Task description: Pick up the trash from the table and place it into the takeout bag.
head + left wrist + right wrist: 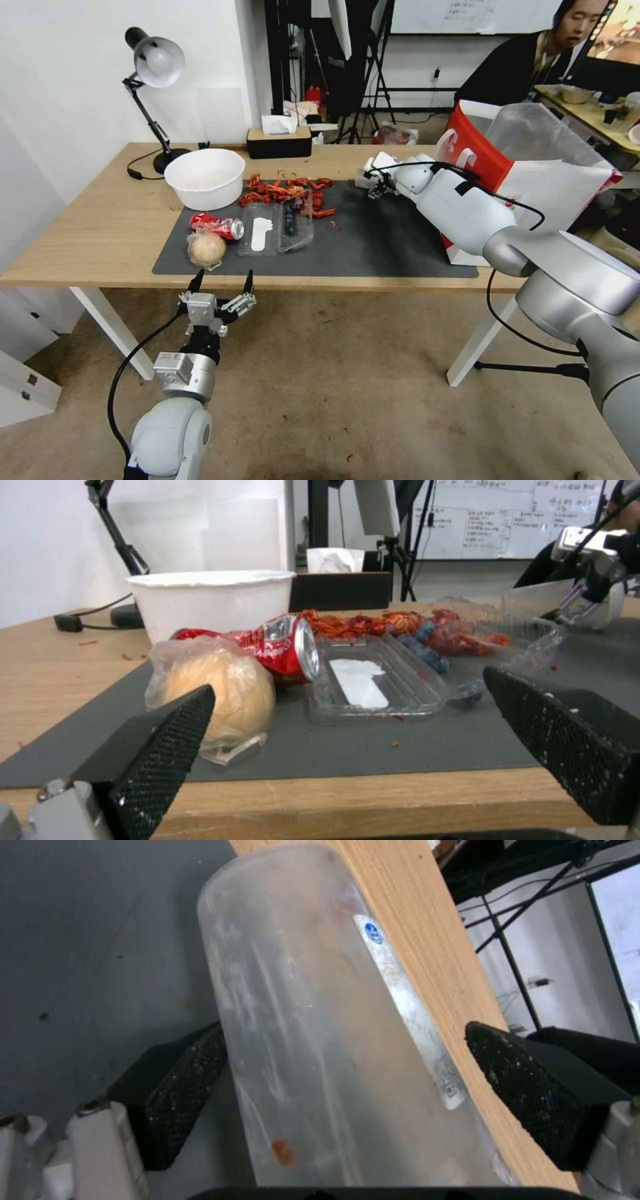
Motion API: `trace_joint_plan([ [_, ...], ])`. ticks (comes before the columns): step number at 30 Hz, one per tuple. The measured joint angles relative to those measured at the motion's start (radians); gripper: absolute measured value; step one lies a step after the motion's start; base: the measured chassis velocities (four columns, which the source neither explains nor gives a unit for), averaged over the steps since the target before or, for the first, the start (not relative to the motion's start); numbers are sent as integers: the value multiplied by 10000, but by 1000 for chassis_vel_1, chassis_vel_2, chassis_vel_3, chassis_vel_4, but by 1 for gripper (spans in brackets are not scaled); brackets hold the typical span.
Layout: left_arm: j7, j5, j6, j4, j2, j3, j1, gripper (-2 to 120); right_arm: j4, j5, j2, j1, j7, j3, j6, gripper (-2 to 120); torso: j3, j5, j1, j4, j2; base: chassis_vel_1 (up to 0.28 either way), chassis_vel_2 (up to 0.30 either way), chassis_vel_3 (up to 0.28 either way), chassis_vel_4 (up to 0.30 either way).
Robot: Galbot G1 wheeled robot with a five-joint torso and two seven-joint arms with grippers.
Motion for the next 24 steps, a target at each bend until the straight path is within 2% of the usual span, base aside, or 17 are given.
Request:
trace_joint_plan([
  [10,0,6,-48,31,19,4,0,100,-258,-208,139,-48,45,63,95,86,-3,-1,-3,0,2,0,0,0,0],
  [11,0,6,-50,35,21,2,-8,100,-259,-208,141,-58,69,63,96,84,-3,2,-3,0,2,0,0,0,0],
  [12,0,6,-55,43,20,1,-12,100,-260,-208,141,-62,81,61,96,75,-1,3,-2,2,1,0,0,0,0],
  [14,0,5,-63,51,15,2,-12,100,-259,-208,136,-62,87,51,94,71,0,3,-1,3,1,0,0,0,0],
  [17,-1,11,-97,77,-2,13,-13,100,-232,-205,91,-44,91,0,36,58,3,3,3,1,-3,0,0,0,0],
  [18,-1,11,-97,77,-2,13,-13,100,-232,-205,91,-44,91,0,36,58,3,3,3,1,-3,0,0,0,0],
  [24,-5,16,-112,108,5,13,-39,100,-93,-113,47,-22,138,-33,-199,39,5,3,5,-3,-3,0,0,0,0],
])
